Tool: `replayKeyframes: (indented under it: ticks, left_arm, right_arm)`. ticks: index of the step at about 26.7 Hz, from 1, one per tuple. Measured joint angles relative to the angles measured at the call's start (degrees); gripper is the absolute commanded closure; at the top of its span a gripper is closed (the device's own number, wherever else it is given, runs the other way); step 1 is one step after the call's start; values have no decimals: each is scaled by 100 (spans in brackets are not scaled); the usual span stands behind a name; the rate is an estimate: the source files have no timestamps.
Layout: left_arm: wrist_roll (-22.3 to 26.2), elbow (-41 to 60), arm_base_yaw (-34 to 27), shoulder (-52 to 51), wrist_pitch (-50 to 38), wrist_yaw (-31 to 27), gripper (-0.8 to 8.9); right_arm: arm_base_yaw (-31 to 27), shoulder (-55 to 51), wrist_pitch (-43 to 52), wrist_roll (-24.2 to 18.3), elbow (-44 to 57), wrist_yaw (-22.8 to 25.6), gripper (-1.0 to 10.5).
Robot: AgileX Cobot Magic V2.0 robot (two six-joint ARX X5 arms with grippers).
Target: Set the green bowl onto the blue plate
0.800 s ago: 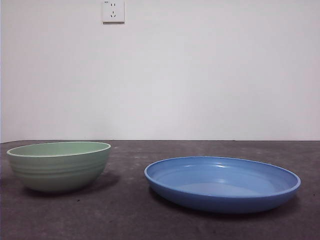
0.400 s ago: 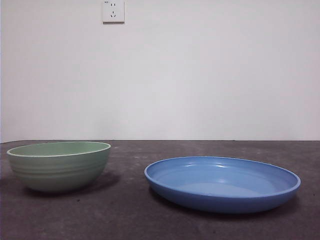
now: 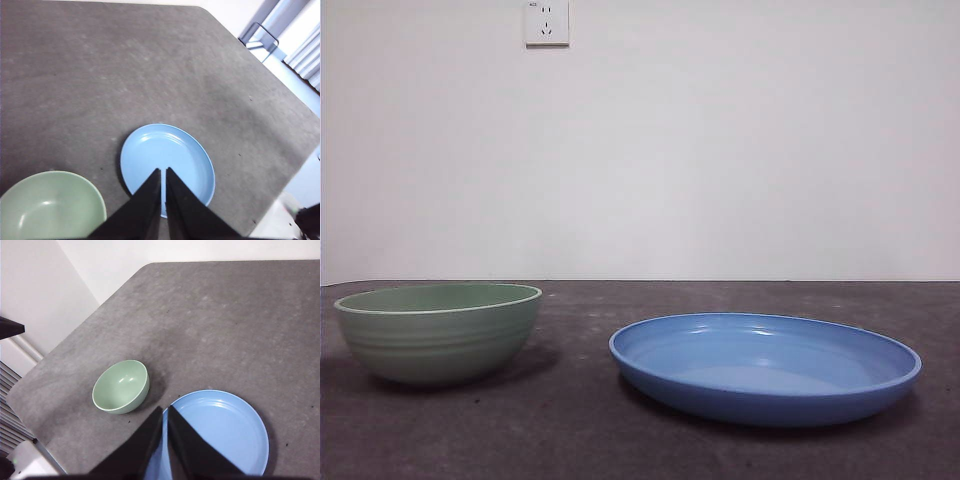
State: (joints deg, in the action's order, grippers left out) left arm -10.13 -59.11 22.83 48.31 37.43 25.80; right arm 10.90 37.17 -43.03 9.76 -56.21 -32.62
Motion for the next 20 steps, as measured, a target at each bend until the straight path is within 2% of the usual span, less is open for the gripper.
replayKeyframes:
  ticks: [9,11,15,16,18,20]
  left_arm:
    - [70,-2,98,0,669,2,758]
    - [85,-2,98,0,802,2,625]
    - [109,-2,98,0,835,2,297]
    - [122,-2,98,0,826,2,241]
    - [136,-2,98,0,815,2,193]
    - [168,-2,98,0,817,4,188]
  right_arm:
    - [0,-2,-39,-72,0,0,923]
    - [0,-2,-127,-83,0,0,815]
    - [0,-2,-306,-94,0,2,459]
    - [0,-2,-358,-96,0,2,402]
    - [0,-2,-461,-94,0,2,304]
    - [0,-2,-522,-101,0,2,276]
